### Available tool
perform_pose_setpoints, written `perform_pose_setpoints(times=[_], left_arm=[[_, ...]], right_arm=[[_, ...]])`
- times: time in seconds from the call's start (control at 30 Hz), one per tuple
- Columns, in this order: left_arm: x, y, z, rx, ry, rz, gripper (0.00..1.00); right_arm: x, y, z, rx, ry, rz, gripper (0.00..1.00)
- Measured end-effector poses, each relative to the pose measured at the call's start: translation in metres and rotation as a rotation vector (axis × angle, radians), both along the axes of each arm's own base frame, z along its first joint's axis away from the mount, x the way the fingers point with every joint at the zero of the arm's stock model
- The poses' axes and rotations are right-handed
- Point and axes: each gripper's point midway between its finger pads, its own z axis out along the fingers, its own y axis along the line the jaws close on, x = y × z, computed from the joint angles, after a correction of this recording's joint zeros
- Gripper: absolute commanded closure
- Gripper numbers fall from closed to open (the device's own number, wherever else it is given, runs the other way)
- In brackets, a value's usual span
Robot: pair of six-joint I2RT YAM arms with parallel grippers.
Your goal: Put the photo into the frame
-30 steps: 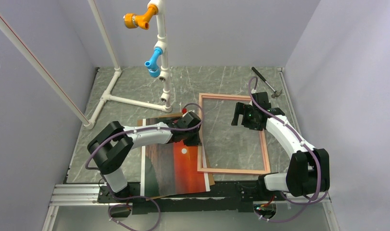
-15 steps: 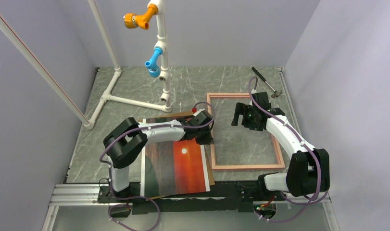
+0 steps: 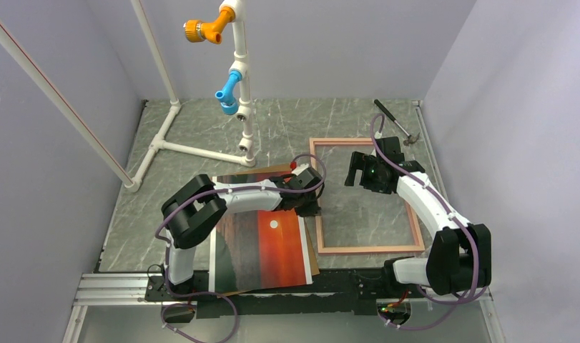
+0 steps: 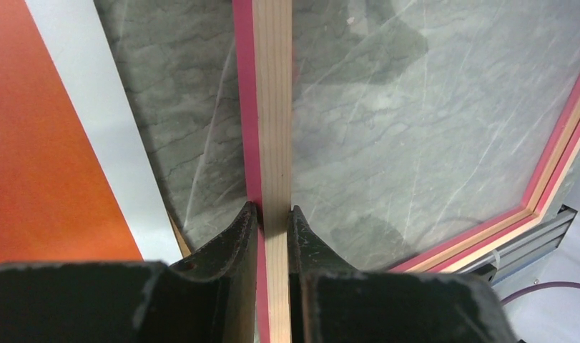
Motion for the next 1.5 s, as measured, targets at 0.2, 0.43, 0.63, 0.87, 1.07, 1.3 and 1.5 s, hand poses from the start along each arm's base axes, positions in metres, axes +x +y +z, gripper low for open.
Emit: perform_pose_setpoints(times=[0.2, 0.43, 0.63, 0.87, 1.07, 1.3, 1.5], left_arm=[[0.002, 0.003, -0.002, 0.022, -0.015, 0.012, 0.93], [-0.003, 0.001, 0.000, 0.022, -0.025, -0.006, 0.25], [-0.005, -0.004, 0.032, -0.071, -0.107, -0.024, 0.10], [-0.006, -0.001, 0.076, -0.251, -0.252, -0.054, 0.08], [-0.011, 0.023, 0.085, -0.385, -0.329, -0.059, 0.07], [-0.009, 0.079, 0.117, -0.419, -0.415, 0.036, 0.07], [-0.006, 0.145, 0.140, -0.308, -0.481, 0.166, 0.07]], right_arm=[[0.000, 0.000, 0.000, 0.001, 0.000, 0.000, 0.00], [0.000, 0.001, 0.001, 0.004, -0.002, 0.003, 0.00], [0.000, 0.004, 0.012, 0.024, -0.038, 0.012, 0.00], [-0.003, 0.011, 0.019, 0.065, -0.053, 0.039, 0.00], [-0.009, 0.031, 0.028, 0.130, -0.059, 0.090, 0.00], [-0.029, 0.084, 0.035, 0.240, -0.038, 0.220, 0.02], [-0.056, 0.131, 0.035, 0.347, 0.000, 0.325, 0.04]])
